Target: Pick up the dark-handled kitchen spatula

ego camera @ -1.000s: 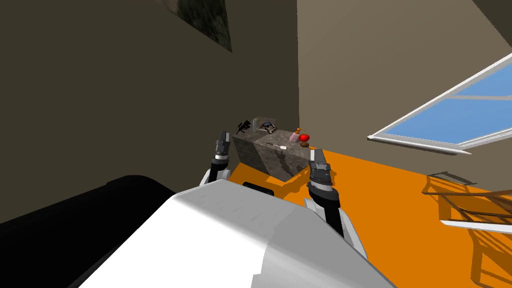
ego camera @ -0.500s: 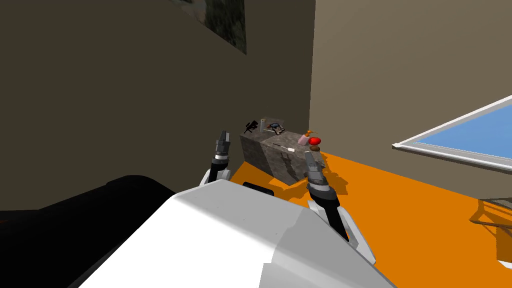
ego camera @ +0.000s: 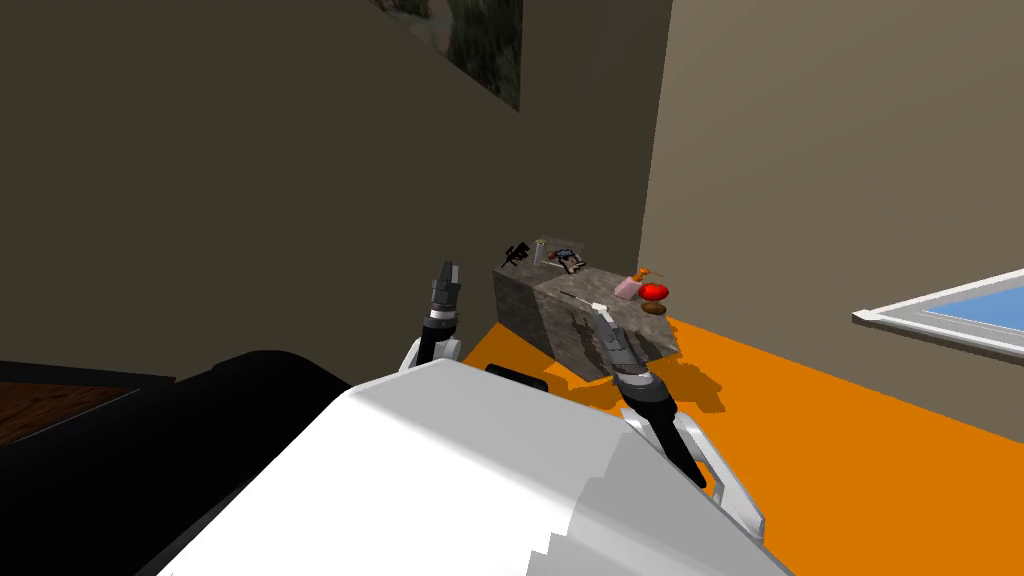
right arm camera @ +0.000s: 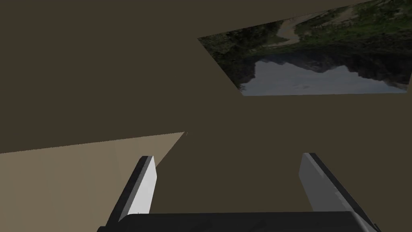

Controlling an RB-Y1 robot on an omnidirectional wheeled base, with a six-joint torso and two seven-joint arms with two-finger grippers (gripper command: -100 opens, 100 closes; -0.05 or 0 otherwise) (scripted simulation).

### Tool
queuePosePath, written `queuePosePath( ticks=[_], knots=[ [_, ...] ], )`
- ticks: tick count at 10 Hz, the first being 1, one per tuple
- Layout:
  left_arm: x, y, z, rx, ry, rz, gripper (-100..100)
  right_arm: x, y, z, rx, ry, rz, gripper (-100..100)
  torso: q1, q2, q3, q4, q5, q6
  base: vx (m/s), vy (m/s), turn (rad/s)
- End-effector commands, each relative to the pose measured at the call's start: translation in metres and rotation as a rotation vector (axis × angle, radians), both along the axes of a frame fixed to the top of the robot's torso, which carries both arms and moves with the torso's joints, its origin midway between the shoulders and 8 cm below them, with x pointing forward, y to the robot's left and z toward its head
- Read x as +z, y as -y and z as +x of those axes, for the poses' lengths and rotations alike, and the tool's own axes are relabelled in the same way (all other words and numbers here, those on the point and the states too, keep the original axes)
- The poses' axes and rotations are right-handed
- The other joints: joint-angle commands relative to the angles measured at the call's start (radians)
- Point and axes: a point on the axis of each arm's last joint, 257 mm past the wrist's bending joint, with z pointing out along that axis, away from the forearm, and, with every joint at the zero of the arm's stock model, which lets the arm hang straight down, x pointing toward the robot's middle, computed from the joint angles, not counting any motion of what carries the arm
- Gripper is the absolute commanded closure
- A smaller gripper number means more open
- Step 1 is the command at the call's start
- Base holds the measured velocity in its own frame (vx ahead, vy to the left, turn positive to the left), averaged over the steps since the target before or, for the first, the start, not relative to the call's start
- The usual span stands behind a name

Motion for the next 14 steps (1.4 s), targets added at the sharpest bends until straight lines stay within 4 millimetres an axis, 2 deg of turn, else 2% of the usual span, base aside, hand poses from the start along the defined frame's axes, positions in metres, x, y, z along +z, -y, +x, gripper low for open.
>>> queuePosePath(
  ticks=[1, 2, 3, 4, 5, 6, 7, 8, 9, 10, 11, 12, 13, 14],
  knots=[
    [0.000, 0.000, 0.000, 0.000, 0.000, 0.000, 0, -0.025, -0.007, -0.001, 0.036, -0.033, -0.067, -100, 0.000, 0.000, 0.000, 0.000, 0.000, 0.000, 0.042, 0.085, 0.341],
    [0.000, 0.000, 0.000, 0.000, 0.000, 0.000, 0, -0.028, -0.006, -0.001, 0.043, -0.039, -0.085, -100, 0.001, -0.001, -0.001, 0.000, 0.000, 0.000, 0.041, 0.056, 0.093],
    [0.000, 0.000, 0.000, 0.000, 0.000, 0.000, 0, -0.047, -0.008, -0.002, 0.067, -0.067, -0.133, -100, 0.000, -0.001, -0.001, 0.000, 0.000, 0.001, 0.051, 0.055, 0.167],
    [0.000, 0.000, 0.000, 0.000, 0.000, 0.000, 0, -0.047, -0.008, -0.003, 0.071, -0.069, -0.141, -100, 0.000, -0.002, -0.001, 0.000, 0.000, 0.000, 0.038, 0.035, 0.120],
    [0.000, 0.000, 0.000, 0.000, 0.000, 0.000, 0, -0.068, -0.008, -0.005, 0.095, -0.100, -0.193, -100, -0.002, -0.001, -0.001, 0.000, 0.000, 0.001, 0.045, 0.049, 0.245],
    [0.000, 0.000, 0.000, 0.000, 0.000, 0.000, 0, -0.068, -0.008, -0.005, 0.098, -0.101, -0.200, -100, -0.001, -0.001, -0.001, 0.000, 0.000, 0.000, 0.046, 0.036, 0.099],
    [0.000, 0.000, 0.000, 0.000, 0.000, 0.000, 0, -0.089, -0.006, -0.008, 0.123, -0.134, -0.253, -100, -0.002, -0.001, -0.001, 0.000, 0.000, 0.001, 0.055, 0.049, 0.230],
    [0.000, 0.000, 0.000, 0.000, 0.000, 0.000, 0, -0.090, -0.006, -0.009, 0.126, -0.135, -0.261, -100, -0.001, -0.002, -0.001, 0.000, 0.000, 0.000, 0.045, 0.031, 0.106],
    [0.000, 0.000, 0.000, 0.000, 0.000, 0.000, 0, -0.111, -0.003, -0.012, 0.148, -0.168, -0.311, -100, -0.002, -0.001, -0.001, 0.000, 0.000, 0.001, 0.055, 0.039, 0.201],
    [0.000, 0.000, 0.000, 0.000, 0.000, 0.000, 0, -0.112, -0.001, -0.013, 0.154, -0.170, -0.325, -100, -0.001, -0.002, -0.001, 0.000, 0.000, 0.000, 0.052, 0.032, 0.123],
    [0.000, 0.000, 0.000, 0.000, 0.000, 0.000, 0, -0.132, 0.003, -0.018, 0.177, -0.201, -0.377, -100, -0.002, -0.001, -0.001, 0.000, 0.000, 0.001, 0.060, 0.036, 0.246],
    [0.000, 0.000, 0.000, 0.000, 0.000, 0.000, 0, -0.134, 0.006, -0.018, 0.181, -0.207, -0.391, -100, -0.002, -0.002, -0.001, 0.000, 0.000, 0.000, 0.041, 0.022, 0.090],
    [0.000, 0.000, 0.000, 0.000, 0.000, 0.000, 0, -0.154, 0.013, -0.023, 0.202, -0.239, -0.446, -100, -0.002, -0.001, -0.001, 0.000, 0.000, 0.001, 0.051, 0.037, 0.175],
    [0.000, 0.000, 0.000, 0.000, 0.000, 0.000, 0, -0.155, 0.015, -0.024, 0.207, -0.243, -0.460, -100, -0.001, -0.001, -0.001, 0.000, 0.000, 0.000, 0.054, 0.027, 0.110]
  ],
)
